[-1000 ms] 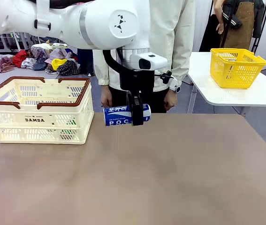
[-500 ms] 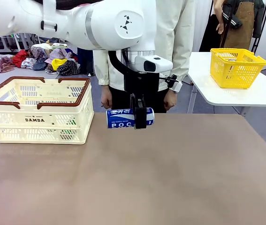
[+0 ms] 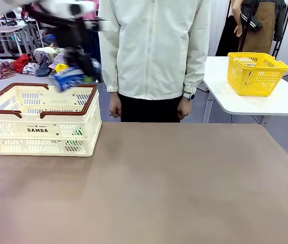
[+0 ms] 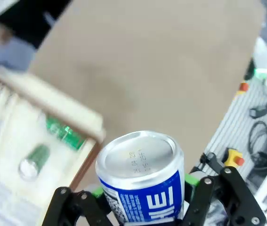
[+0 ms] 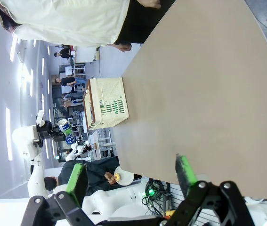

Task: Place the drinks into the Shopping basket.
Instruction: Pick up one drink and place it into the Shopping basket.

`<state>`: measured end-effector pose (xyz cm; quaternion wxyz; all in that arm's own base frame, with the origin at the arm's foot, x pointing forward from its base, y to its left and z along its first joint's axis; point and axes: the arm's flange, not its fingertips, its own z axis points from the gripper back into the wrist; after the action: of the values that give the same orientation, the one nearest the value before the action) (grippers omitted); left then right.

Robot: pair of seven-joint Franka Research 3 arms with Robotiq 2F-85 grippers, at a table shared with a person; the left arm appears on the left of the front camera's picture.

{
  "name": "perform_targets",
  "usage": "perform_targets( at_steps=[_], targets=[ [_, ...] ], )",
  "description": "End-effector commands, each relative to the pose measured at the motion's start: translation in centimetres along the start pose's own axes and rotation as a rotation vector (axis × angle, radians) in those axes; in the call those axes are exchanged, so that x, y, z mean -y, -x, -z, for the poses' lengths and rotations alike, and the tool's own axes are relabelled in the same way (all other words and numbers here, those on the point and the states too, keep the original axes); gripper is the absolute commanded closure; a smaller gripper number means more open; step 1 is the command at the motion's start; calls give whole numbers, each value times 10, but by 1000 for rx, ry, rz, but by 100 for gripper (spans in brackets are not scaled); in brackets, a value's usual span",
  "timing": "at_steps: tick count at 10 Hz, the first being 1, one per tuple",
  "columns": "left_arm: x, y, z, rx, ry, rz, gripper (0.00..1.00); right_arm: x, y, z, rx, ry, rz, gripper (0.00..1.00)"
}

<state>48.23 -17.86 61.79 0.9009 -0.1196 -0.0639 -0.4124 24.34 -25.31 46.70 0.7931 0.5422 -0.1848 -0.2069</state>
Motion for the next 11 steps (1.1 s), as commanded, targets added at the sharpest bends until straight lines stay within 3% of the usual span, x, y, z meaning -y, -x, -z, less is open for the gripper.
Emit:
perform_targets(
  at_steps=[1,4,6,7,11],
  targets=[
    [-50,44,-8,-38,-56,-180,100,0,0,-1,1,-8,-19,0],
    [-141,144,-23,-21,-101,-566,100,0,0,-1,1,-8,-19,0],
    [-141,168,-25,222,-109,-660,100,0,0,-1,1,-8,-19,0],
    [-165,163,-27,-10,-102,-554,100,0,0,-1,1,-8,-19,0],
    [-165,163,-27,-10,-102,-554,100,0,0,-1,1,-8,-19,0]
  ],
)
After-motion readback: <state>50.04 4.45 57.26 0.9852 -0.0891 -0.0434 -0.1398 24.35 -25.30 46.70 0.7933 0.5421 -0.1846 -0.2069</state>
